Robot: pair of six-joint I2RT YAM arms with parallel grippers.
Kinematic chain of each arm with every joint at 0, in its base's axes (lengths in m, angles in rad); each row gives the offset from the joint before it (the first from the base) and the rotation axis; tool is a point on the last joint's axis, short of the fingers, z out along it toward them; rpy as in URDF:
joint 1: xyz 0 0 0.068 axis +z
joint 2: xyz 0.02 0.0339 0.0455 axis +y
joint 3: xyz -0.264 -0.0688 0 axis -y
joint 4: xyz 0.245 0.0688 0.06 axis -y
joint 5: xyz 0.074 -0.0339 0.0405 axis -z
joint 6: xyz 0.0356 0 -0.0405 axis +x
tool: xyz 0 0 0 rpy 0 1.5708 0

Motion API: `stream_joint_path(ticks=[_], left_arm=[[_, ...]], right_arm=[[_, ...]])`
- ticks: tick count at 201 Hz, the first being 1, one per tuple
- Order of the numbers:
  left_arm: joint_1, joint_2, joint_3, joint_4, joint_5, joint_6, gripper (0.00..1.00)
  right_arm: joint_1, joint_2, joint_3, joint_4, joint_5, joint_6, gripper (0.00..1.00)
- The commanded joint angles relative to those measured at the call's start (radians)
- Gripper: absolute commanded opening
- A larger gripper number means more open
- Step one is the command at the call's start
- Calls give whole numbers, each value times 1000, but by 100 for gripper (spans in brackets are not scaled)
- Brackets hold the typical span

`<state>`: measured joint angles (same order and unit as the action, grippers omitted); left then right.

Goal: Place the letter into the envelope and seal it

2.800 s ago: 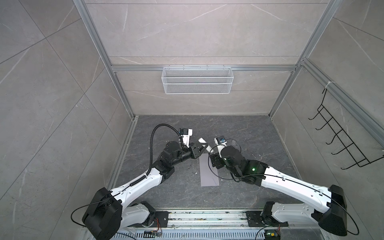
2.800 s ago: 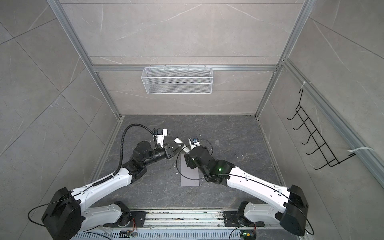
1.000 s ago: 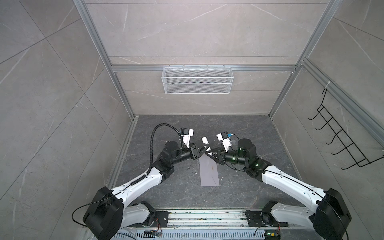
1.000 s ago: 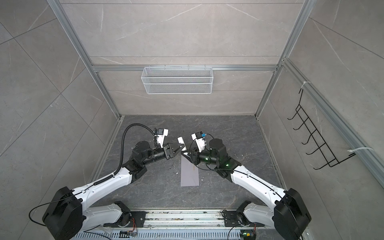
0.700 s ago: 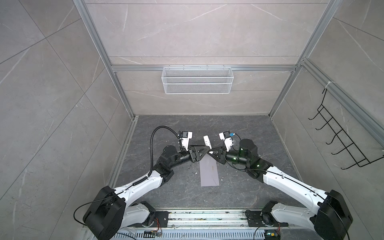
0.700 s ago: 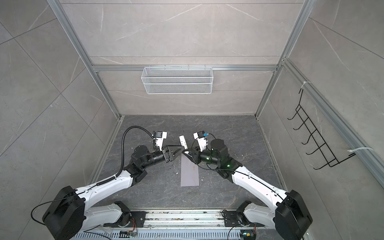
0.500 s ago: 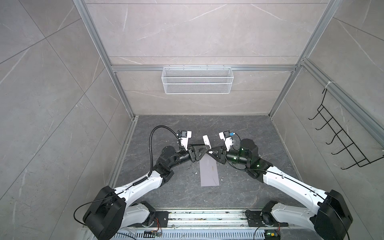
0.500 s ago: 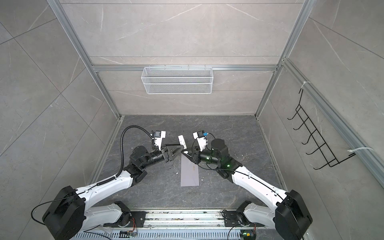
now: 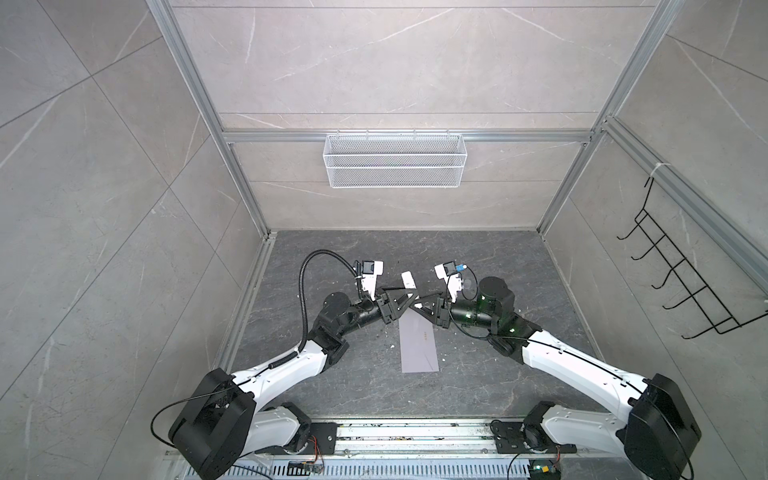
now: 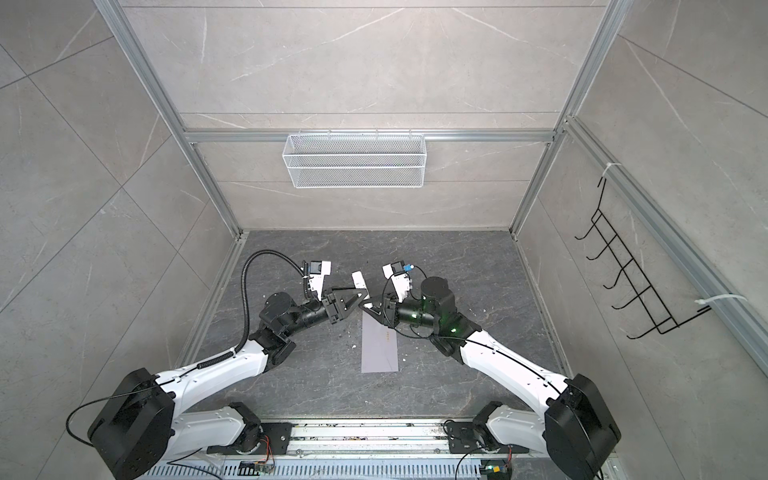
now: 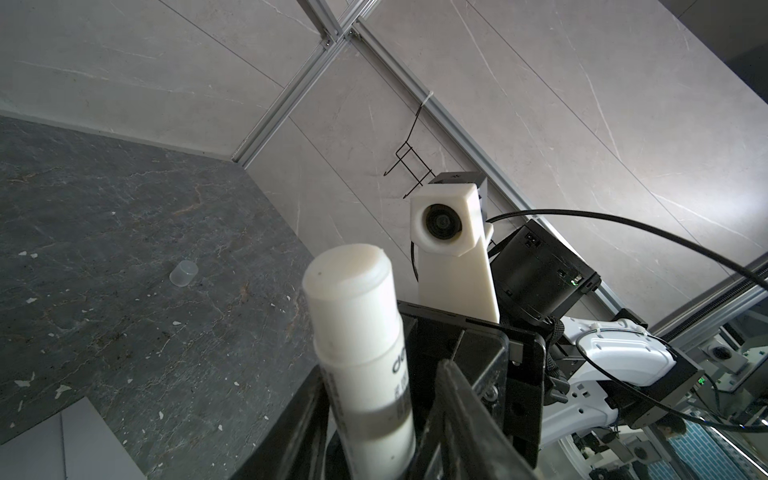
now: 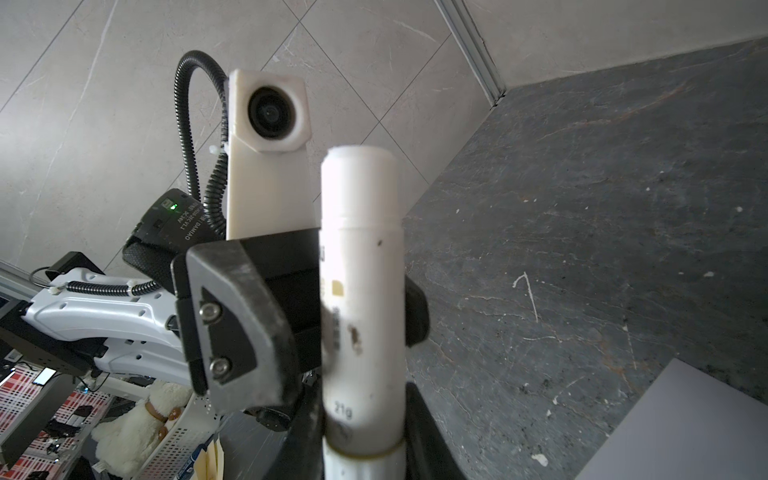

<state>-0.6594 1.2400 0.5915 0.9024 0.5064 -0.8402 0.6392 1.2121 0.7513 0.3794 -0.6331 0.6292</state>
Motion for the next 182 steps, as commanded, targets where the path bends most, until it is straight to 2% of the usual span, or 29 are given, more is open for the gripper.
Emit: stream_joint_path(ticks=[1, 59, 75, 107, 124, 140, 182], left_arm=[[-2, 3, 18, 80, 6, 8, 41], [-3, 13, 24, 86, 0, 1, 30], [-3, 17, 26, 86, 0, -3, 23], [-3, 22, 27, 70, -6, -5, 0], [-3, 20, 26, 60, -12, -5, 0], [-2, 15, 25, 51, -19, -5, 0], [-2, -14, 24, 21, -39, -4, 0]], right_arm=[[-2, 13, -7, 45, -22, 10, 11], [2, 21, -12, 53, -33, 12, 11], [2, 21, -10, 49, -31, 10, 12], [3, 20, -8, 35, -27, 3, 15], [3, 18, -6, 29, -25, -1, 17], [4, 16, -4, 17, -22, -7, 25], [2, -46, -18, -33, 18, -38, 61]])
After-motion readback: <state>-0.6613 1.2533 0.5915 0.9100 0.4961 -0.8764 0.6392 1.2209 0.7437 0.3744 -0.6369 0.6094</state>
